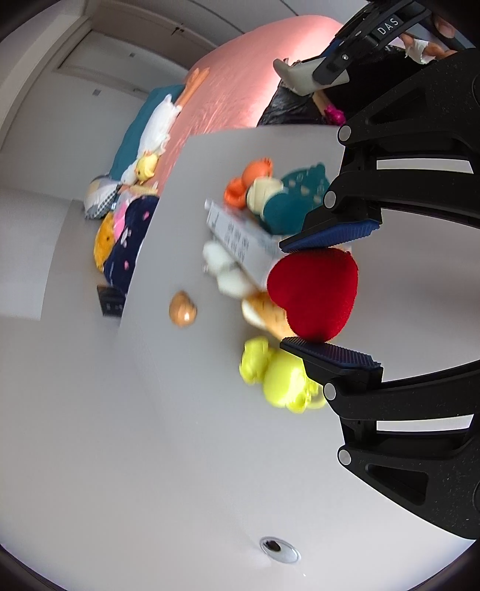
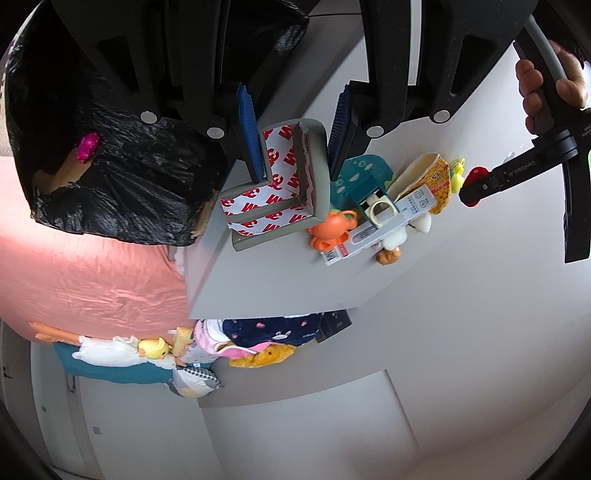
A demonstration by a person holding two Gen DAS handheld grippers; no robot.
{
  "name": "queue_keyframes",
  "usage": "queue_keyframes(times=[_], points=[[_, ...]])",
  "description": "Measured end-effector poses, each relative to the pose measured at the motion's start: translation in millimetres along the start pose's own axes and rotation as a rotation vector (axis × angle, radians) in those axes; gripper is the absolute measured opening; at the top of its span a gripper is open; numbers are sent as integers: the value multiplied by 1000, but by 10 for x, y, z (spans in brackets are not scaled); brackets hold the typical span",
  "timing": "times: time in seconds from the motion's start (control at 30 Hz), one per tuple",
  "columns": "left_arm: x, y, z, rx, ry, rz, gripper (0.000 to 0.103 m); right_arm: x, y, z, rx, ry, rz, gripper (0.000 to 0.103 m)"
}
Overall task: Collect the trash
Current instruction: 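Carry box and heart over the black trash bag while both tools open to drop them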
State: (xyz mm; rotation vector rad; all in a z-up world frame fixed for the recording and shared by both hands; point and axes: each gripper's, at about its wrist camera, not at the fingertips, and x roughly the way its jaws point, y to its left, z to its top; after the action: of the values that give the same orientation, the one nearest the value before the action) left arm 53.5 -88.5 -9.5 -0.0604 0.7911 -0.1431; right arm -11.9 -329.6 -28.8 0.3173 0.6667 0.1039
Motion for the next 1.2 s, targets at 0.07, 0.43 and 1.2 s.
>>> queue_keyframes(times=[0.07,0.43,1.2], points=[[3,-120,-4,18,2,-15,47,-46,-69,9,9,-8,-9,37],[101,-628,-36,82,24,-84,47,-232,-380,24,37,-24,-44,37],[77,-1570,-168,240,40,-233,47,-696,-929,-23,98,-84,-157,37]])
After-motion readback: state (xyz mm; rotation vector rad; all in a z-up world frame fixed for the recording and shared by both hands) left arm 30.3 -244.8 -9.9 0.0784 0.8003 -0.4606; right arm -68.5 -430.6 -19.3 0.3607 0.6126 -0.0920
